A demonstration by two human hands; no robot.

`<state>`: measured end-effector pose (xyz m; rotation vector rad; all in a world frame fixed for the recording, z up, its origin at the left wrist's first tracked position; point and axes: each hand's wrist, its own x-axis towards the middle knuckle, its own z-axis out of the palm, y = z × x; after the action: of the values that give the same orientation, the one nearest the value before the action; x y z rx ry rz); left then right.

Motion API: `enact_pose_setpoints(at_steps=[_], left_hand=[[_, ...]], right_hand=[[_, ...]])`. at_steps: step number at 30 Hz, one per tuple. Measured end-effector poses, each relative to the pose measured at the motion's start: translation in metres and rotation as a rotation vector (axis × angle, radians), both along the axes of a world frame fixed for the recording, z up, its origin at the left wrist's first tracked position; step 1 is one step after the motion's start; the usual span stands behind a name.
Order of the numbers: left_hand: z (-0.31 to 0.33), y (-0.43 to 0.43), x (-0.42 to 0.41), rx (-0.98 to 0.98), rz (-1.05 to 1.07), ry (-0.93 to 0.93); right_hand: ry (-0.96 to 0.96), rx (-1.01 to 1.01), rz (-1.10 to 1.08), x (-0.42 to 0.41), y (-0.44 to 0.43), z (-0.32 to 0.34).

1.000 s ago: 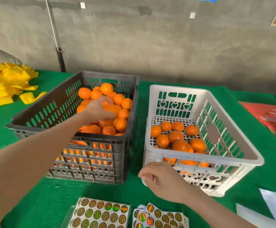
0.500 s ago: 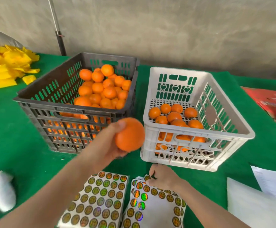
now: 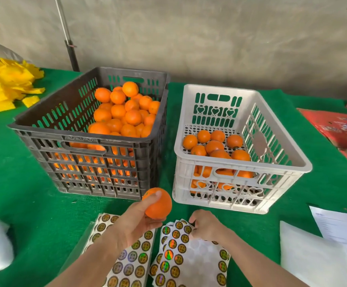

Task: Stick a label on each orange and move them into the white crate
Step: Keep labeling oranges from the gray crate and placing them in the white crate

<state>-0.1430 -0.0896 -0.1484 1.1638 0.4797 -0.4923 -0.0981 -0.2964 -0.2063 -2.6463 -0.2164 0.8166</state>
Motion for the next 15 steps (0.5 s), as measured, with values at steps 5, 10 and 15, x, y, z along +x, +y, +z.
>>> enact_pose_setpoints(at_steps=[5,10,15], left_hand=[[-0.013,-0.003,0.004,0.031,-0.017,-0.025],[-0.021,-0.005,0.012,0.085,-0.168,-0.08],[-0.021,-0.016,0.025,0.06,-0.223,-0.101]], right_hand=[[-0.131,0.093,-0.061,0.008,-0.008,0.005],[-0.124,0.435,-0.121,0.012,-0.008,0.023],[-0.313,0.545,-0.065,0.006,-0.005,0.032]])
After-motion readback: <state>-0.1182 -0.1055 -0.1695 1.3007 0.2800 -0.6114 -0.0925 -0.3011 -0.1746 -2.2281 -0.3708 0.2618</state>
